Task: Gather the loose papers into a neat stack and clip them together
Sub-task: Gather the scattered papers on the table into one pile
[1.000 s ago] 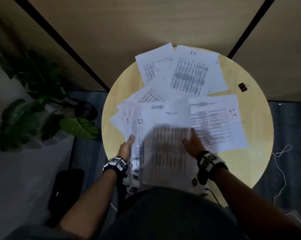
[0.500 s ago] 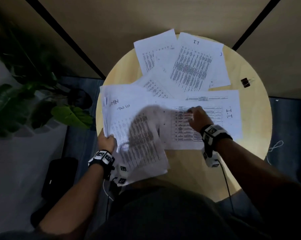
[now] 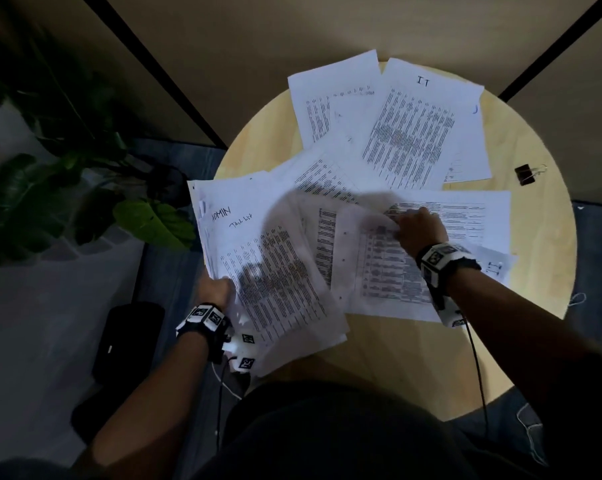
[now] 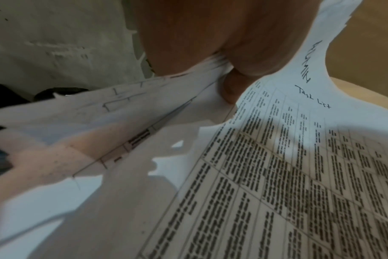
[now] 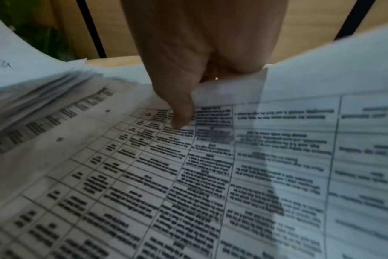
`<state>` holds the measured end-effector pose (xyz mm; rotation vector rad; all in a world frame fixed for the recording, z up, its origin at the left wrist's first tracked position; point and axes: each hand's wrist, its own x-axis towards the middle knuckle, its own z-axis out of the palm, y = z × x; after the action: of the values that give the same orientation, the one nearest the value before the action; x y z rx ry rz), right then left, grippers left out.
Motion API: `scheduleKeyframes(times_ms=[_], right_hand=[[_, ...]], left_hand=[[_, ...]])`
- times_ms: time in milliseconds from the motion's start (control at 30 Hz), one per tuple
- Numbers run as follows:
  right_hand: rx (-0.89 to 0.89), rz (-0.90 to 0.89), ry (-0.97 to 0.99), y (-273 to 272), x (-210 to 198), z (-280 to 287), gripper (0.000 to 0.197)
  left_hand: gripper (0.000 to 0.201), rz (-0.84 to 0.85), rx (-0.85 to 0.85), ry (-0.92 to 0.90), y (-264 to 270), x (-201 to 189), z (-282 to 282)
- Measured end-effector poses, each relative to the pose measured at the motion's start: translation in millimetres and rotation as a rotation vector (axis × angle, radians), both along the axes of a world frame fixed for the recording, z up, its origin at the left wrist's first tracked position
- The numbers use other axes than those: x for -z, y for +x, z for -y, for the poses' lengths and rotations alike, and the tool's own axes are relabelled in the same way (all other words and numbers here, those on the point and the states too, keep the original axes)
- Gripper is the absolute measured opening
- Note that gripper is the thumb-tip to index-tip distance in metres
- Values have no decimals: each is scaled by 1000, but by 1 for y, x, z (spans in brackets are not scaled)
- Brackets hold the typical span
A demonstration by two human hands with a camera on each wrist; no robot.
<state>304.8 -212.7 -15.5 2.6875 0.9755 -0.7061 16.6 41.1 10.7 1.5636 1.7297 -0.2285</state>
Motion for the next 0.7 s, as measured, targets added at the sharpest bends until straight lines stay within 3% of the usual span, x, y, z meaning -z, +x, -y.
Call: scheduleKeyframes(times_ms=[133, 333, 567, 633, 700], right_hand=[[318, -121, 250, 9, -7, 8, 25], [377, -59, 320, 31, -38, 40, 17], [702, 15, 932, 36, -92, 54, 28], [717, -29, 943, 25, -95, 50, 33], [697, -103, 825, 7, -88, 42, 46]], left_hand=[[53, 28, -41, 6, -5, 7, -3], [47, 103, -58, -38, -4, 11, -5], [45, 173, -56, -36, 6, -4, 9], [40, 189, -23, -93, 9, -6, 17], [23, 262, -29, -150, 10, -1, 23]])
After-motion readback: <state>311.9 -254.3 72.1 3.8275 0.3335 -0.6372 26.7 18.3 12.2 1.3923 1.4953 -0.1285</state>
